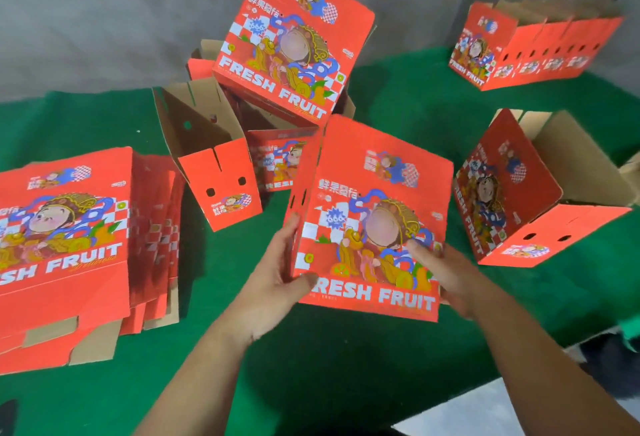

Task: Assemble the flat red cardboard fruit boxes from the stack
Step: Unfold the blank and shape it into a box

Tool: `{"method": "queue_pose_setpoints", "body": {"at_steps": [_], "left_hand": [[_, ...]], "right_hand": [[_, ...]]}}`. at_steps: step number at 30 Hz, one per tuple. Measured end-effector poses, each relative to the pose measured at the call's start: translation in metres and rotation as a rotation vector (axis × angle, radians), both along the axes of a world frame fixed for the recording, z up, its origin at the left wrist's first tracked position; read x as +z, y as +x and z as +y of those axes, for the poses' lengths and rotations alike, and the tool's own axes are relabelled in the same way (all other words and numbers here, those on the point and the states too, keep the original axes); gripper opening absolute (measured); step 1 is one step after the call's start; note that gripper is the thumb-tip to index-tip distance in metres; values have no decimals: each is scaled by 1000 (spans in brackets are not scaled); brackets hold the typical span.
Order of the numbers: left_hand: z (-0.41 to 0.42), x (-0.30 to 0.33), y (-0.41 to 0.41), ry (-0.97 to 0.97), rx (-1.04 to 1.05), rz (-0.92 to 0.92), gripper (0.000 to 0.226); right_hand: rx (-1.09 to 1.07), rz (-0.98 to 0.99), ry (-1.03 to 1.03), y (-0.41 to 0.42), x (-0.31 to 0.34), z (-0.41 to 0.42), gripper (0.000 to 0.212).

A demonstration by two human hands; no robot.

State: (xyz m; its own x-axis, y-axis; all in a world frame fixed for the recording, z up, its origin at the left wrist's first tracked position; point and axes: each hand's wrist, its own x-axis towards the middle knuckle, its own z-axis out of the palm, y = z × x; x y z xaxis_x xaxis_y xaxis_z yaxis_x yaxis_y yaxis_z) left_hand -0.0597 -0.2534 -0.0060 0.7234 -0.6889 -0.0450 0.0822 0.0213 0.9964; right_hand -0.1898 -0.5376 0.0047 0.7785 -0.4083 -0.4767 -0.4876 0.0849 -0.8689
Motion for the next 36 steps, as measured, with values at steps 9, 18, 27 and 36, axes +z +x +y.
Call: {"method": "queue_pose_setpoints", "body": {"at_steps": [9, 18, 27, 36], "left_hand": [[-20, -14, 11, 197, 425, -162, 87], [4, -10, 36, -116, 386, 236, 79], [-27, -43, 22, -191, 648, 308, 45], [-35, -47, -2, 214, 279, 600, 85]], "right_hand": [[-279, -380, -197, 41, -48, 25, 58], [-150, -240, 442, 54, -42, -34, 88], [-383, -73, 492, 64, -80, -24, 25], [-461, 14, 560, 64, -84, -32, 56]]}}
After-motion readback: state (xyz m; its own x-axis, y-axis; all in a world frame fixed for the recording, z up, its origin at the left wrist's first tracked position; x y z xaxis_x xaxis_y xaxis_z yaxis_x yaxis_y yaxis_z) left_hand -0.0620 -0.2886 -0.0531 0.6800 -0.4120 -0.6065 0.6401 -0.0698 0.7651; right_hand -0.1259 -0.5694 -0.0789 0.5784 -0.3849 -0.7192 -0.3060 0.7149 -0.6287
